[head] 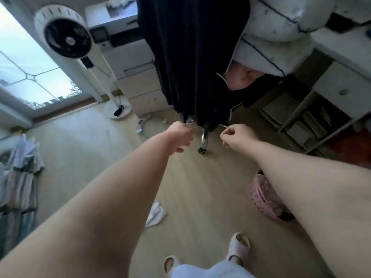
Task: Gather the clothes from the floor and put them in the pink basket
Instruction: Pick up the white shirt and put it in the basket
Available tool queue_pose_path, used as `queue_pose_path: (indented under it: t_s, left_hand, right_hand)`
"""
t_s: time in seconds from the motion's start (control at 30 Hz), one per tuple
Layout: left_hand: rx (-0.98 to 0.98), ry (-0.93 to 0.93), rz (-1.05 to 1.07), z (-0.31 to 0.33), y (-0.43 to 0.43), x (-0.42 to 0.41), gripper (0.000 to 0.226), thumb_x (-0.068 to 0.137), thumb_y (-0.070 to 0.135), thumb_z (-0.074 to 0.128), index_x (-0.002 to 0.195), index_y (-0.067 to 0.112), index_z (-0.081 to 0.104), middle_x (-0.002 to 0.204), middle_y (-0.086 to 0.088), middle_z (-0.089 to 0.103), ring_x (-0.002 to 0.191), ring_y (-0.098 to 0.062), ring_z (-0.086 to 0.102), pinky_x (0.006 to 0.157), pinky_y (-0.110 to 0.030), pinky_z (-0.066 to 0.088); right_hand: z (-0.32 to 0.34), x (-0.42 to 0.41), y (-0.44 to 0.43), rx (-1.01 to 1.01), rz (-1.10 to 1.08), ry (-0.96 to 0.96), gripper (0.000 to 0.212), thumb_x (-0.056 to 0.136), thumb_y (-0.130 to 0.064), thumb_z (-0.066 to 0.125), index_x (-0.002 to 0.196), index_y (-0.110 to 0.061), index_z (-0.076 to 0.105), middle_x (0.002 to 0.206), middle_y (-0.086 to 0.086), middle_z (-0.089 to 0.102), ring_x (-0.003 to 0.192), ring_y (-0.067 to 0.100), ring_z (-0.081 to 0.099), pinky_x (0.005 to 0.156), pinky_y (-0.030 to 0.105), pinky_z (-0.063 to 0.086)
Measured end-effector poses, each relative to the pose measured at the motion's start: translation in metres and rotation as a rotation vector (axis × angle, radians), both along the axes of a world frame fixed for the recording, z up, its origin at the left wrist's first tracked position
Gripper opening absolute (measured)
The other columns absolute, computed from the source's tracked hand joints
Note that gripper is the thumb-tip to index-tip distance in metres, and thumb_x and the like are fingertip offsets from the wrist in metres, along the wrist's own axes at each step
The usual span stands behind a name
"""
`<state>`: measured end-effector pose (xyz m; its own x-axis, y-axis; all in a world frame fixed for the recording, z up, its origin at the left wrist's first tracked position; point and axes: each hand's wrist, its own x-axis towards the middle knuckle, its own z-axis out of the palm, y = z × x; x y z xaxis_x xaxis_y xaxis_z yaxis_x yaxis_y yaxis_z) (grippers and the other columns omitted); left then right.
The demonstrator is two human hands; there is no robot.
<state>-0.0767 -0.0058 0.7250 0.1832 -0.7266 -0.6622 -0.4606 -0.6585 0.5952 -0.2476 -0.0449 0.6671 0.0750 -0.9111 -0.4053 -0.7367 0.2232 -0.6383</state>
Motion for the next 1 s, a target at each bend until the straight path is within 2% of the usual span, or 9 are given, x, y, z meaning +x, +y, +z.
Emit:
queue_pose_path:
  t_s: [0.1, 0.17, 0.3, 0.43, 0.53, 0.63, 0.73, 0.87, 1.0]
  left_hand:
    - [-0.017, -0.006, 0.130, 0.002, 0.040, 0.073, 0.033, 0.098, 0.015, 0.039, 0.125, 0.010, 0.058, 0.123, -0.006, 0.068, 0.102, -0.020, 0.064, 0.096, -0.039, 0.050]
    - [-0.030, -0.023, 0.191, -0.004, 0.067, 0.123, 0.030, 0.096, 0.015, 0.041, 0.118, 0.008, 0.060, 0.111, -0.005, 0.069, 0.095, -0.019, 0.063, 0.093, -0.038, 0.051]
    - [-0.014, -0.050, 0.312, -0.012, 0.116, 0.196, 0.028, 0.095, 0.012, 0.041, 0.116, 0.008, 0.059, 0.105, -0.006, 0.068, 0.094, -0.020, 0.063, 0.087, -0.035, 0.049]
    - [0.023, -0.069, 0.469, -0.033, 0.167, 0.262, 0.019, 0.096, 0.010, 0.040, 0.106, 0.012, 0.056, 0.103, -0.009, 0.065, 0.091, -0.022, 0.060, 0.082, -0.033, 0.045]
    - [0.078, -0.058, 0.560, -0.059, 0.196, 0.294, 0.025, 0.097, 0.010, 0.040, 0.115, 0.010, 0.057, 0.103, -0.009, 0.065, 0.091, -0.021, 0.060, 0.081, -0.034, 0.043]
    - [0.122, -0.057, 0.638, -0.084, 0.214, 0.316, 0.025, 0.095, 0.009, 0.042, 0.113, 0.009, 0.060, 0.104, -0.010, 0.066, 0.088, -0.020, 0.060, 0.077, -0.032, 0.043]
    - [0.160, -0.059, 0.712, -0.111, 0.224, 0.337, 0.017, 0.091, 0.008, 0.046, 0.102, 0.008, 0.059, 0.107, -0.015, 0.067, 0.087, -0.024, 0.059, 0.075, -0.032, 0.043]
    - [0.207, -0.083, 0.778, -0.156, 0.220, 0.359, 0.033, 0.087, 0.010, 0.046, 0.114, 0.000, 0.061, 0.113, -0.020, 0.069, 0.090, -0.030, 0.064, 0.071, -0.032, 0.044]
    - [0.224, -0.109, 0.858, -0.219, 0.201, 0.381, 0.022, 0.082, 0.013, 0.047, 0.094, 0.006, 0.063, 0.094, -0.019, 0.066, 0.088, -0.031, 0.064, 0.071, -0.032, 0.044]
  right_hand:
    - [0.002, 0.076, 0.024, -0.003, 0.099, -0.014, 0.013, 0.081, -0.027, 0.056, 0.070, -0.026, 0.063, 0.086, -0.002, 0.074, 0.086, 0.020, 0.070, 0.074, 0.030, 0.056]
    - [0.002, 0.123, 0.041, 0.007, 0.160, -0.033, 0.014, 0.080, -0.026, 0.056, 0.068, -0.027, 0.063, 0.087, -0.002, 0.075, 0.087, 0.020, 0.070, 0.079, 0.032, 0.057]
    - [0.000, 0.193, 0.071, 0.025, 0.257, -0.039, 0.012, 0.082, -0.025, 0.056, 0.079, -0.024, 0.068, 0.068, -0.007, 0.069, 0.066, 0.012, 0.064, 0.055, 0.021, 0.045]
    - [-0.016, 0.265, 0.099, 0.034, 0.362, -0.010, 0.017, 0.083, -0.026, 0.058, 0.067, -0.025, 0.062, 0.074, -0.003, 0.073, 0.073, 0.012, 0.068, 0.071, 0.023, 0.049]
    - [-0.037, 0.302, 0.113, 0.078, 0.437, 0.020, 0.020, 0.083, -0.028, 0.059, 0.064, -0.026, 0.059, 0.083, -0.002, 0.076, 0.082, 0.016, 0.072, 0.077, 0.024, 0.052]
    - [-0.059, 0.333, 0.116, 0.104, 0.507, 0.030, 0.021, 0.082, -0.029, 0.061, 0.061, -0.026, 0.058, 0.094, 0.004, 0.077, 0.093, 0.024, 0.072, 0.090, 0.037, 0.056]
    - [-0.088, 0.366, 0.113, 0.126, 0.552, 0.049, 0.021, 0.080, -0.028, 0.060, 0.059, -0.026, 0.057, 0.095, 0.006, 0.077, 0.094, 0.026, 0.071, 0.089, 0.041, 0.056]
    - [-0.137, 0.405, 0.102, 0.197, 0.587, 0.090, 0.018, 0.077, -0.030, 0.059, 0.059, -0.025, 0.057, 0.094, 0.006, 0.076, 0.092, 0.027, 0.072, 0.087, 0.041, 0.057]
    - [-0.187, 0.434, 0.082, 0.246, 0.615, 0.133, 0.018, 0.076, -0.028, 0.056, 0.059, -0.025, 0.057, 0.097, 0.007, 0.076, 0.094, 0.028, 0.071, 0.089, 0.042, 0.056]
